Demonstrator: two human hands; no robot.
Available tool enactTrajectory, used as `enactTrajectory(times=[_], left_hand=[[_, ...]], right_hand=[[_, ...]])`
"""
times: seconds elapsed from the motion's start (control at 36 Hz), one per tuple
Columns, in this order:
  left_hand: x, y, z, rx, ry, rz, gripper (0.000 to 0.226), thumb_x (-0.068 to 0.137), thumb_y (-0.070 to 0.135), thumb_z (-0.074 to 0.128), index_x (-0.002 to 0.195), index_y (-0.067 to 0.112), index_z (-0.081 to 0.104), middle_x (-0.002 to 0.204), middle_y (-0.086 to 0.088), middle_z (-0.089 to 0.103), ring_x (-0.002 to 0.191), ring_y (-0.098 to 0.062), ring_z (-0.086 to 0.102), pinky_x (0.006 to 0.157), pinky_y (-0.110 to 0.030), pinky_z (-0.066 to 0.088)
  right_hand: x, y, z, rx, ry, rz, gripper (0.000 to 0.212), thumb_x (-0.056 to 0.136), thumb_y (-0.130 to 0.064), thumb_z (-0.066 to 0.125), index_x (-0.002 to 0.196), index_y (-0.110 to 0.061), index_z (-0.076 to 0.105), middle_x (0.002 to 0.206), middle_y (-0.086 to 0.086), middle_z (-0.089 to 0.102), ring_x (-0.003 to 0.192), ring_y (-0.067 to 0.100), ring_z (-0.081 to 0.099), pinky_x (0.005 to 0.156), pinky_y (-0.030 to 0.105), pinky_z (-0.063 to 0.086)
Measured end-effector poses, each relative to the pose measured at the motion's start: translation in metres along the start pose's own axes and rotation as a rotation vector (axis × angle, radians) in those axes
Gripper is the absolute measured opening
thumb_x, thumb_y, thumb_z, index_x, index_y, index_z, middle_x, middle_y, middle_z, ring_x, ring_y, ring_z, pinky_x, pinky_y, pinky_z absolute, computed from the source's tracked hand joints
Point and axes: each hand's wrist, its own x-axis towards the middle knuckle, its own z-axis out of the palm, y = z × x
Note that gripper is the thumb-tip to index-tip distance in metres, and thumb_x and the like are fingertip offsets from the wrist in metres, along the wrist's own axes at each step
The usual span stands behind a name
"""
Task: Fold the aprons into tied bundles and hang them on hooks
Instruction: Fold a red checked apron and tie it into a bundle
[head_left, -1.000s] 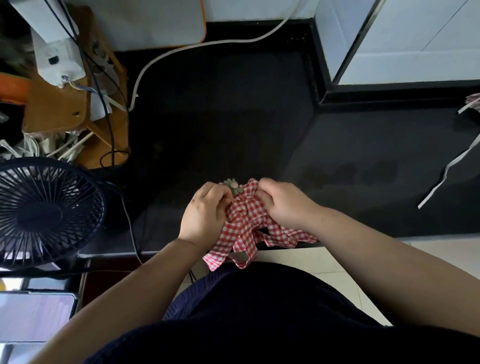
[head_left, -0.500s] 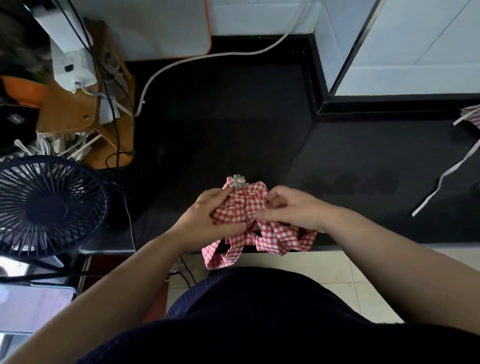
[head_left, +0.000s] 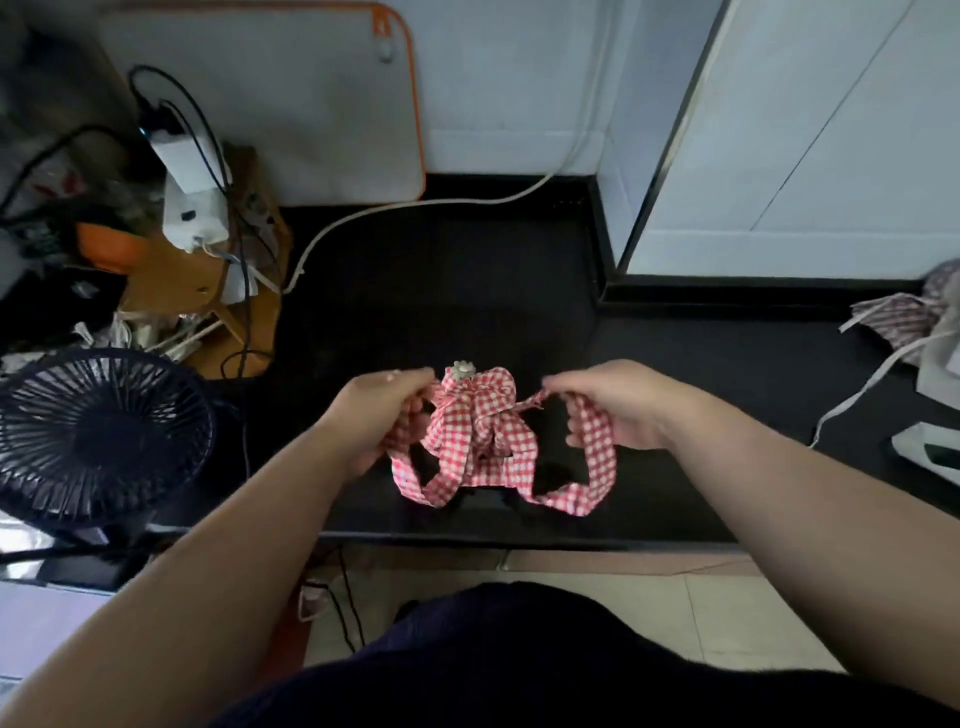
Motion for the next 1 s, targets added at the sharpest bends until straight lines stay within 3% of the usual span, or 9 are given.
enactTrajectory(times=[0.14,0.31,0.42,0.5,0.58,0.69,0.78,0.92,1.0], left_hand=[[-0.010,0.054,0.022,-0.134,-0.202,0.101,0.022,0.096,0.022,0.054,0.082,0.009,0.066,0.055,0.003,0.055,0.053,-0.007,0.055,0.065,-0.025,0.048],[-0.029,0.094,0.074,-0.245,-0.380,0.151,0.028,0.098,0.012,0.041,0.107,0.001,0.064,0.097,-0.013,0.071,0.086,-0.022,0.069,0.072,-0.033,0.058],[-0.038,0.107,0.104,-0.236,-0.503,0.180,0.034,0.095,0.003,0.039,0.121,-0.004,0.060,0.123,-0.023,0.062,0.114,-0.036,0.060,0.089,-0.040,0.056],[-0.044,0.125,0.118,-0.215,-0.680,0.146,0.039,0.091,0.004,0.034,0.121,-0.005,0.057,0.119,-0.020,0.064,0.107,-0.031,0.064,0.084,-0.037,0.057],[-0.054,0.146,0.129,-0.103,-0.803,0.134,0.030,0.090,0.007,0.035,0.104,0.000,0.061,0.101,-0.011,0.067,0.087,-0.019,0.067,0.075,-0.032,0.056],[-0.058,0.175,0.140,0.504,-0.494,0.455,0.027,0.100,0.029,0.046,0.099,0.013,0.068,0.100,-0.003,0.072,0.091,-0.012,0.067,0.084,-0.031,0.051],[-0.046,0.189,0.143,0.879,-0.181,0.820,0.020,0.086,0.035,0.066,0.089,0.016,0.063,0.088,-0.001,0.064,0.083,-0.018,0.059,0.073,-0.032,0.047],[-0.048,0.201,0.181,0.903,-0.411,0.897,0.083,0.078,0.027,0.075,0.147,0.020,0.030,0.142,0.001,0.041,0.129,-0.016,0.042,0.102,-0.030,0.039],[-0.050,0.214,0.201,0.741,-0.484,0.870,0.026,0.085,0.018,0.066,0.111,0.015,0.064,0.106,-0.002,0.068,0.102,-0.020,0.063,0.096,-0.042,0.049]], right_hand=[[-0.024,-0.036,-0.018,0.367,-0.113,-0.152,0.018,0.087,-0.017,0.065,0.070,-0.010,0.062,0.050,0.000,0.053,0.051,0.012,0.054,0.069,0.032,0.055],[-0.039,-0.061,-0.037,0.306,-0.187,-0.338,0.023,0.088,-0.032,0.062,0.080,-0.011,0.066,0.074,0.003,0.063,0.073,0.016,0.062,0.083,0.033,0.050],[-0.050,-0.065,-0.040,0.078,-0.140,-0.495,0.013,0.087,-0.014,0.063,0.100,-0.013,0.064,0.091,0.004,0.070,0.090,0.017,0.066,0.090,0.037,0.050],[-0.060,-0.066,-0.047,-0.038,-0.036,-0.566,0.052,0.070,-0.005,0.073,0.115,-0.019,0.053,0.110,0.013,0.066,0.104,0.026,0.065,0.094,0.042,0.051],[-0.074,-0.072,-0.053,-0.153,0.139,-0.654,0.051,0.070,0.002,0.074,0.106,-0.025,0.050,0.107,0.011,0.066,0.099,0.023,0.066,0.091,0.040,0.053],[-0.092,-0.088,-0.077,-0.235,0.289,-0.698,0.031,0.076,0.002,0.068,0.099,-0.019,0.063,0.099,0.009,0.069,0.096,0.024,0.065,0.092,0.044,0.051],[-0.107,-0.099,-0.100,-0.249,0.303,-0.622,0.025,0.081,0.003,0.061,0.099,-0.012,0.069,0.103,0.013,0.070,0.100,0.027,0.065,0.097,0.047,0.048],[-0.139,-0.120,-0.119,-0.247,0.345,-0.591,0.019,0.080,0.005,0.053,0.091,-0.002,0.068,0.092,0.015,0.065,0.088,0.024,0.059,0.084,0.042,0.047],[-0.153,-0.126,-0.134,-0.207,0.446,-0.596,0.020,0.075,0.008,0.050,0.084,-0.002,0.065,0.080,0.012,0.056,0.077,0.025,0.048,0.071,0.037,0.039]])
